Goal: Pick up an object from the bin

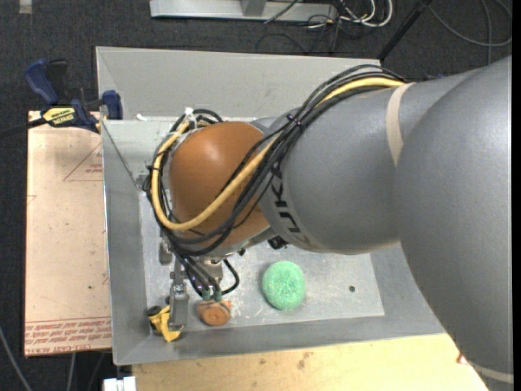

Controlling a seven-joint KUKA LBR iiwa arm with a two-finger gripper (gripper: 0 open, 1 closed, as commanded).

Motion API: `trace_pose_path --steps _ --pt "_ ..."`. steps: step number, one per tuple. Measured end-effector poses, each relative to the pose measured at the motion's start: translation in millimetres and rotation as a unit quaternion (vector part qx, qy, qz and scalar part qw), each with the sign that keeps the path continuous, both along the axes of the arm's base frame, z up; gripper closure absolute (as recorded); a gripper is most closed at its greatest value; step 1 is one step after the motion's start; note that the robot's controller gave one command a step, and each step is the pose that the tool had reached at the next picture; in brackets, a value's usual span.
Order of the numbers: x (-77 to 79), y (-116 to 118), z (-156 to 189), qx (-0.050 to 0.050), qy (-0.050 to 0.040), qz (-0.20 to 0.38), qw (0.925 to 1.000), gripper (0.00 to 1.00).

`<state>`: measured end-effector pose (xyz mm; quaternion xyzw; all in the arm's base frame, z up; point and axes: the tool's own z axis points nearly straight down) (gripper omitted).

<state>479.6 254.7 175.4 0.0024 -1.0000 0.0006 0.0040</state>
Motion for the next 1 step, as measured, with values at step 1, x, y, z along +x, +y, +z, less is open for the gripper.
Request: trace_pose_path --steps 1 --pt "2.4 -1.3 4.2 0.001 -0.0037 -0.002 1.0000 0.00"
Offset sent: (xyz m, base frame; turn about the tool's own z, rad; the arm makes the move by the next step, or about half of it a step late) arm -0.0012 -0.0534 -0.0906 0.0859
